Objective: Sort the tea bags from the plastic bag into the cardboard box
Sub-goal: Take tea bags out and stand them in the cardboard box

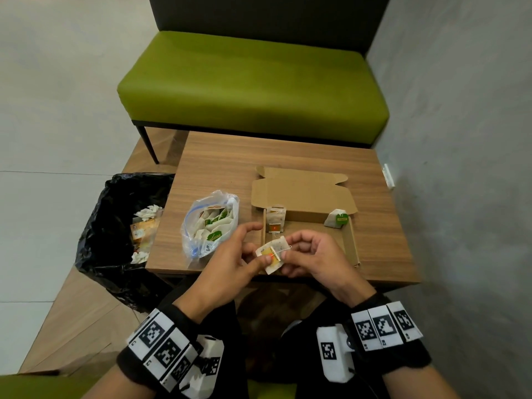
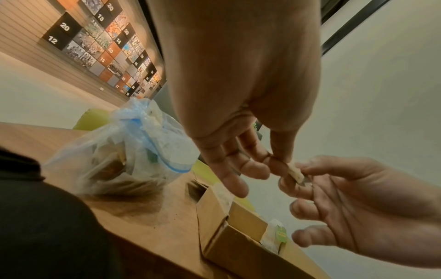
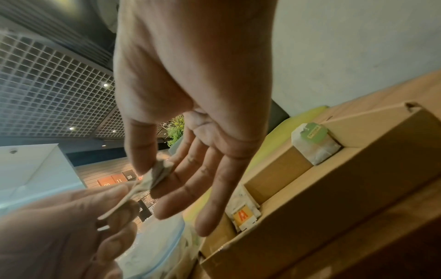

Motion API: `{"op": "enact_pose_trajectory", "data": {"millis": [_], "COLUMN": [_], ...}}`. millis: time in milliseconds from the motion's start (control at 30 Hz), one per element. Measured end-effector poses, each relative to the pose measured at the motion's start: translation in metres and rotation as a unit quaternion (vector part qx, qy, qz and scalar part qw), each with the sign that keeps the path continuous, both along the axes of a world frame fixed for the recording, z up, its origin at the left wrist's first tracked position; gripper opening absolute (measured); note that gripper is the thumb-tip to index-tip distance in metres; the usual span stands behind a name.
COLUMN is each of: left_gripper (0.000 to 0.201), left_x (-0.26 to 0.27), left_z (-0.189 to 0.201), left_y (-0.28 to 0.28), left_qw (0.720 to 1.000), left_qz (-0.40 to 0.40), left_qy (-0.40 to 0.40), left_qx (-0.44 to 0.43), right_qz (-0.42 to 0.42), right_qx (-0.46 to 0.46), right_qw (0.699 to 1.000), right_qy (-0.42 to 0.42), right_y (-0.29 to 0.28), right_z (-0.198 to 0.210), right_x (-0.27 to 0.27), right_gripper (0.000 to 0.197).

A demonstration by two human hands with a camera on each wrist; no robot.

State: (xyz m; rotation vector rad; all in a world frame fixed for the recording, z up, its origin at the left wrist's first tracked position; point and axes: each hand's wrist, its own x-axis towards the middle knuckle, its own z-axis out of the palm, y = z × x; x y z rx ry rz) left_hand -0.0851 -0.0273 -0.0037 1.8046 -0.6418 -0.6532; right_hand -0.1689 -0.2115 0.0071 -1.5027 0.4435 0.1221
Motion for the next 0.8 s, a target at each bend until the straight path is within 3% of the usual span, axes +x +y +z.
{"op": "enact_pose_trajectory", "data": {"millis": [100, 200, 300, 400, 533, 600, 700, 800], "left_gripper": [0.056, 0.063, 0.067, 0.067, 0.061, 0.048, 0.012, 0.007], "left_x": [0.003, 0.009, 0.015, 0.018, 0.015, 0.013, 0.010, 0.012], "left_z": [0.002, 0.006, 0.012, 0.017, 0.010, 0.007, 0.000, -0.004], "left_y": [0.001, 0.004, 0.004, 0.003, -0.003, -0.007, -0.013, -0.016], "left_qw": [0.999, 0.983, 0.959, 0.950, 0.987, 0.995, 0.995, 0.993], "left_qz": [-0.022, -0.121, -0.172, -0.164, -0.037, 0.015, 0.019, 0.009], "left_qy": [-0.045, -0.125, -0.198, -0.236, -0.150, -0.095, -0.090, -0.106], "left_qx": [0.013, 0.058, 0.107, 0.119, 0.043, 0.027, 0.034, 0.052], "right_qz": [0.018, 0.046, 0.123, 0.131, 0.056, 0.004, -0.024, -0.028], "right_qx": [-0.017, -0.080, -0.179, -0.198, -0.139, -0.096, -0.074, -0.091], "right_qw": [1.000, 0.996, 0.976, 0.971, 0.988, 0.994, 0.996, 0.994], "right_qy": [0.004, -0.015, 0.006, 0.009, -0.038, -0.057, -0.052, -0.048], "right_y": [-0.002, -0.004, -0.005, -0.006, -0.005, -0.004, -0.004, -0.007], "right_z": [0.000, 0.001, -0.002, -0.006, -0.004, -0.006, -0.011, -0.015], "right_x": [-0.003, -0.002, 0.001, 0.003, 0.003, 0.002, 0.001, 0.000], "right_gripper": [0.021, 0.026, 0.015, 0.005, 0.007, 0.012, 0.014, 0.014]}}
